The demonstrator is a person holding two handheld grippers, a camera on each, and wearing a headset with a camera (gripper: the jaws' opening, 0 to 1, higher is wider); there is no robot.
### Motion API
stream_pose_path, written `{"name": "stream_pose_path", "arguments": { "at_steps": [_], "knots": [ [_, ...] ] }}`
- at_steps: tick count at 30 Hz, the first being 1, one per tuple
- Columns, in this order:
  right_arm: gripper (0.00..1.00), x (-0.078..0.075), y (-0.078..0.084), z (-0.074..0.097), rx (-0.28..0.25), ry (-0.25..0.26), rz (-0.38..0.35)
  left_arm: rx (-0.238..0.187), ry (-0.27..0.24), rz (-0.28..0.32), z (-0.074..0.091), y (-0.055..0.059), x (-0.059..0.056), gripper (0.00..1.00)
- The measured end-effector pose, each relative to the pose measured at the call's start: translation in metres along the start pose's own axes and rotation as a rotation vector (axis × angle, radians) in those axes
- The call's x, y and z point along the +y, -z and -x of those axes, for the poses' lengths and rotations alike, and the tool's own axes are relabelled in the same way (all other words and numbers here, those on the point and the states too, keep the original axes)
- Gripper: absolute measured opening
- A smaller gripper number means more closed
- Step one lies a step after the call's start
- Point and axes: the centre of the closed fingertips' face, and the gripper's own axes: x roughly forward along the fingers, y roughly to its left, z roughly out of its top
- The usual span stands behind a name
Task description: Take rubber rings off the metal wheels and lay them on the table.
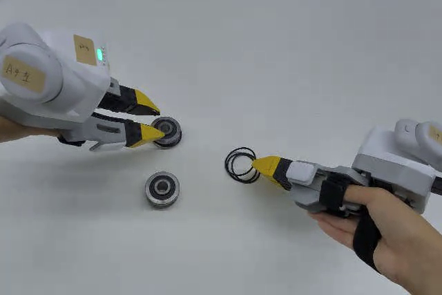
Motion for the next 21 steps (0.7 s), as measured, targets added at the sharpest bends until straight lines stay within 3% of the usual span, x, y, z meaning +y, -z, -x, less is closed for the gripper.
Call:
{"name": "stream_pose_path", "arguments": {
  "at_steps": [10,17,19,21],
  "knots": [
    [0.05,-0.011,-0.001,0.000,-0.012,0.057,-0.018,0.009,-0.001,-0.004,-0.002,0.001,0.000,0.18],
    [0.08,-0.017,-0.004,0.008,-0.023,0.098,0.050,0.007,0.002,0.003,-0.003,0.002,0.000,0.18],
    [0.10,-0.020,-0.006,0.012,-0.027,0.129,0.129,0.004,0.004,0.005,-0.004,0.002,-0.001,0.18],
    [0.10,-0.013,-0.007,0.013,-0.038,0.116,0.132,0.004,0.004,0.005,-0.005,0.002,-0.001,0.18]
  ]
}}
